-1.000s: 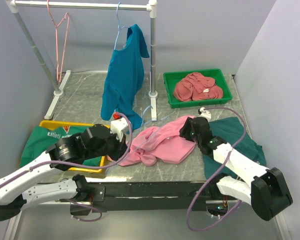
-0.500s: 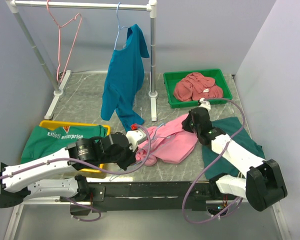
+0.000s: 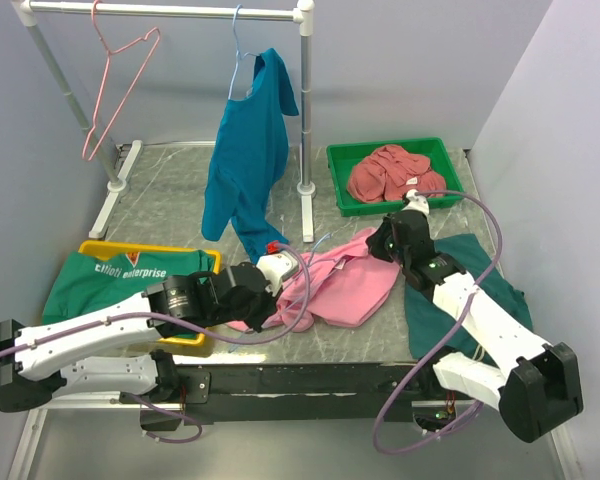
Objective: Place the t-shirt on the hanger
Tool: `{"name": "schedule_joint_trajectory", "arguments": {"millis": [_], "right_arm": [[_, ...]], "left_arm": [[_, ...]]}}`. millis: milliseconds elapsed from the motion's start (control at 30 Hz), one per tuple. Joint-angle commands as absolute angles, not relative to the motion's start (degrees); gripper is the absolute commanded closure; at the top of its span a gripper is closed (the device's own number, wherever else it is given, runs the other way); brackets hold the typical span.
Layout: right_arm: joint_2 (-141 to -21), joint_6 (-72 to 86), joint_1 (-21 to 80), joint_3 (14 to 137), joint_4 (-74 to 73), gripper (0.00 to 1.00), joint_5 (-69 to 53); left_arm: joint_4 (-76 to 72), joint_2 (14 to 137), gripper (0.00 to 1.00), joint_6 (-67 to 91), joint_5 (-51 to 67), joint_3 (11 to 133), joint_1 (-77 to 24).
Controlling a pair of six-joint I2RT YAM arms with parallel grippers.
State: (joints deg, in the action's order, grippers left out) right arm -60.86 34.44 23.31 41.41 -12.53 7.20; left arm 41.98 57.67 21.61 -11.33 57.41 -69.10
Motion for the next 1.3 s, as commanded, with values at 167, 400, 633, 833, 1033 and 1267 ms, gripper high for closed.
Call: {"name": "schedule_joint_trajectory", "arguments": {"millis": [167, 400, 633, 833, 1033, 1267], "right_arm": [[-59.5, 31.64, 22.94, 47.37, -17.31, 0.95, 4.75], [-58.01, 31.03, 22.94, 51.23, -20.91, 0.95, 3.69], [-57.22, 30.5, 23.2, 55.02, -23.38, 0.95, 1.06], [-54.76, 31.64, 26.0, 57.56, -24.87, 0.94, 0.44], [-52.91, 32.96, 31.55, 62.66, -27.16, 0.94, 4.04], [-52.65, 33.31, 34.11, 61.18, -26.28, 0.91, 7.73]], "left_arm": [[33.23, 57.22, 0.99, 16.79, -12.92, 58.45, -69.96], [28.39, 58.88, 0.99, 12.75, -9.76, 57.74, -70.66], [20.23, 59.24, 0.99, 11.16, -9.67, 54.76, -71.19], [11.09, 58.88, 0.99, 12.04, -11.51, 51.59, -71.19], [6.6, 60.21, 0.99, 13.01, -14.94, 49.84, -71.19], [0.62, 60.47, 0.99, 13.27, -15.38, 47.55, -71.19]]}}
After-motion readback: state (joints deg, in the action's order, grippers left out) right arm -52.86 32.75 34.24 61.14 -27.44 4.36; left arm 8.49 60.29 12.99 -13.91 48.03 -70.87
